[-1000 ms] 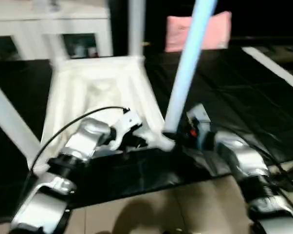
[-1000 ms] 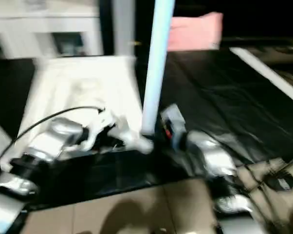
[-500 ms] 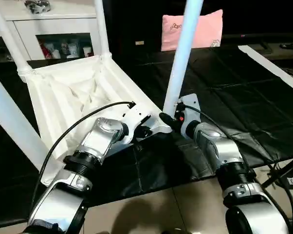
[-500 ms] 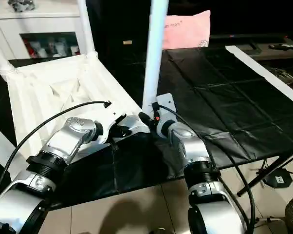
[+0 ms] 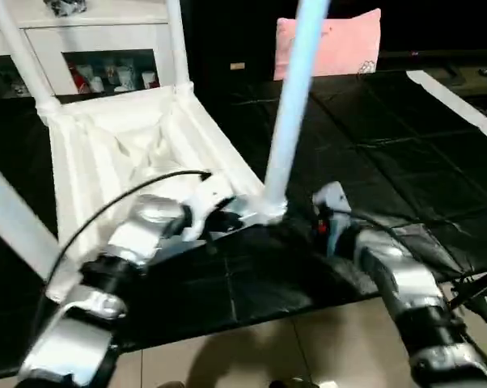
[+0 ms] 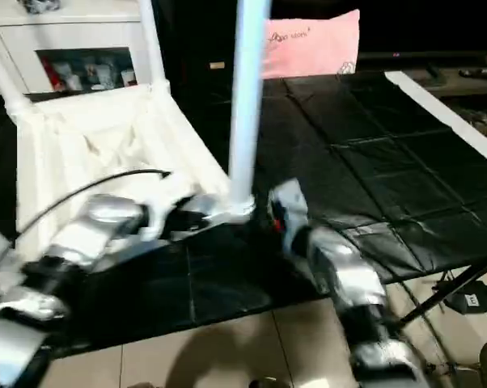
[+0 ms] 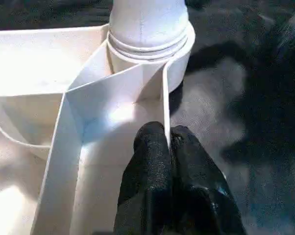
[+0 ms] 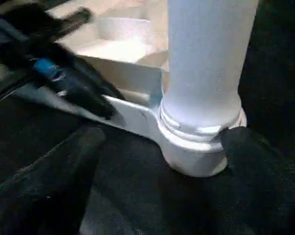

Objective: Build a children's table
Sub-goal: Rotate leg to tighten

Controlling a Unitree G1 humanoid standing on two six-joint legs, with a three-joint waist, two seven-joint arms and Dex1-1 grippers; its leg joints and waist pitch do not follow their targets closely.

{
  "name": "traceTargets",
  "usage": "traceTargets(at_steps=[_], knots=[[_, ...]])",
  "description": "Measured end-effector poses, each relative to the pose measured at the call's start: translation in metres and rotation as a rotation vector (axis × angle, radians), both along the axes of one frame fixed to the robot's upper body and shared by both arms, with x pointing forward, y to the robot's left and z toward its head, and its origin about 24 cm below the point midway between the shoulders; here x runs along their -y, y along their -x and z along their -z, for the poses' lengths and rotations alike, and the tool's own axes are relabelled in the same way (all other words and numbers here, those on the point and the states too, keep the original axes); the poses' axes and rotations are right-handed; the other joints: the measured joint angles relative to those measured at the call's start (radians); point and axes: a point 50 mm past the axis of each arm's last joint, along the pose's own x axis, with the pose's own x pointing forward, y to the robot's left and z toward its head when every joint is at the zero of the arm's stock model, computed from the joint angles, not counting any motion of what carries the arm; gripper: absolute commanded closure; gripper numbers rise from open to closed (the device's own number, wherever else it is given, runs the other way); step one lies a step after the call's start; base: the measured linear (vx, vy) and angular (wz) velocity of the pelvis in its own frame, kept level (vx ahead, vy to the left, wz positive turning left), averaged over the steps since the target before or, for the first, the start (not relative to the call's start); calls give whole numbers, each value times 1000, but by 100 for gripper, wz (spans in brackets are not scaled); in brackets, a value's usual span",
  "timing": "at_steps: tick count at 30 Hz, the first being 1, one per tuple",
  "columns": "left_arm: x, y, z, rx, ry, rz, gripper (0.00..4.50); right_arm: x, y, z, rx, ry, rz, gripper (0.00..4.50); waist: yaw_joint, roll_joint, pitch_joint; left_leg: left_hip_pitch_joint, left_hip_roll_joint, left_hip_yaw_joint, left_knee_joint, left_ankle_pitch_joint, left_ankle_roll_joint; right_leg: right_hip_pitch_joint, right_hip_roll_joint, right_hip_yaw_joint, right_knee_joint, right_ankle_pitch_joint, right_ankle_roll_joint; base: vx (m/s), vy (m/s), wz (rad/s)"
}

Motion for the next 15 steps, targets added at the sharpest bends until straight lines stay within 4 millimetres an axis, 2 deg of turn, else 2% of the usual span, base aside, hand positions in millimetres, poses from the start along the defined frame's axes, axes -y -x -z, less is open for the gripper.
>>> traceTargets(at_steps=[3, 7, 11, 15], knots=[[-14, 8, -2, -33, -4, 90, 450, 7, 2, -6, 34, 14, -68, 3, 14, 0, 0, -1, 0, 1, 0, 0, 0, -2, 0, 0, 0, 0, 0, 0, 0, 0], [-24, 15, -4, -65, -37, 189, 450, 4, 5, -8, 72, 35, -153, 3, 39, 0, 0, 1, -1, 2, 3, -1, -1, -2, -1, 1, 0, 0, -1, 0, 0, 0], [-28, 21, -5, -91, -63, 275, 450, -1, 7, -15, 81, 49, -315, 3, 47, -1, 0, 2, -1, 2, 4, -1, -1, 0, -1, 2, 0, 0, -1, 0, 0, 0], [-26, 26, -5, -104, -71, 327, 450, -8, 11, -10, 43, 46, -414, 3, 54, -1, 0, 2, 0, 2, 4, -1, -1, 1, -1, 2, 1, 0, -1, 0, 0, 0]])
